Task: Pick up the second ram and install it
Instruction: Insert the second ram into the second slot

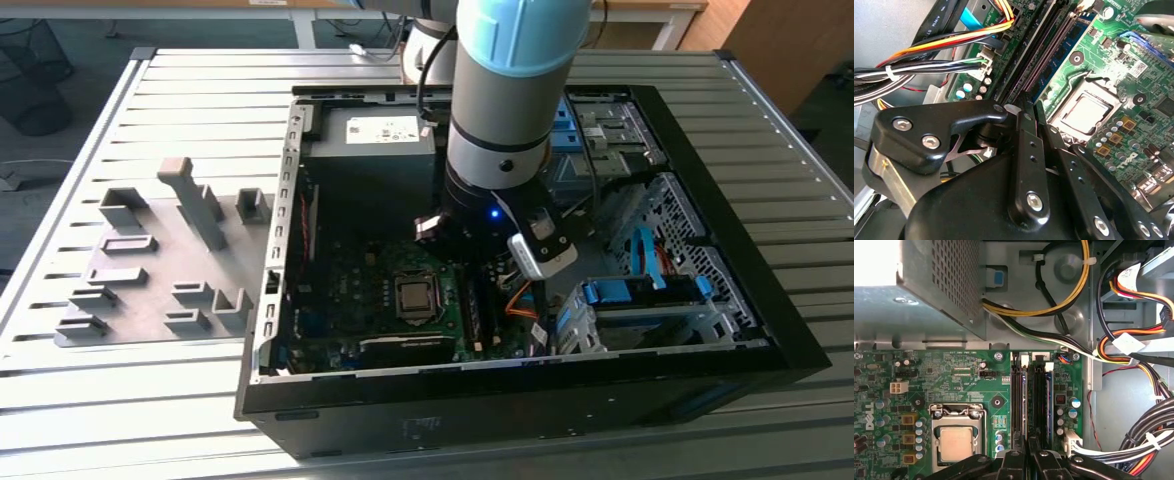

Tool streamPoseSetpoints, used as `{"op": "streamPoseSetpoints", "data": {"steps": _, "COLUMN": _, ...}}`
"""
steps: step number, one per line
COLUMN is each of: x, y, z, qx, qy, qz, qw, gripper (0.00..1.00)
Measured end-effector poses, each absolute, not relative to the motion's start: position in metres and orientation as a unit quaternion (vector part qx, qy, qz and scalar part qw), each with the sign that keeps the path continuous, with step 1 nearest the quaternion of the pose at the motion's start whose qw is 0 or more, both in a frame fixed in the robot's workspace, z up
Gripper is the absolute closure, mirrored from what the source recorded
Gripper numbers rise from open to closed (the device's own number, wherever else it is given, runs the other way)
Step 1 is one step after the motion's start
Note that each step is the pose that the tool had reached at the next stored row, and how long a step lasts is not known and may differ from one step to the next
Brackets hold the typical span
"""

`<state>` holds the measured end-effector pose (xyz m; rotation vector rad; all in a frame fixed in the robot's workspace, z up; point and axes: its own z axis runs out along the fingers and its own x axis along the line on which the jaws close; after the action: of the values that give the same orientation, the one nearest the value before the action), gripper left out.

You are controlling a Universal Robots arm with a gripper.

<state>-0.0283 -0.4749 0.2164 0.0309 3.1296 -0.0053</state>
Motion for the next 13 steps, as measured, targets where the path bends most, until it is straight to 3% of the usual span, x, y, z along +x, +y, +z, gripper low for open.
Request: {"op": "streamPoseSetpoints", "data": {"steps": 13, "x": -0.0283, "y": -0.4749, "z": 0.2135, "qx": 0.01, "qy": 1.0, "qz": -0.002, "qw": 0.006, "gripper": 0.86}}
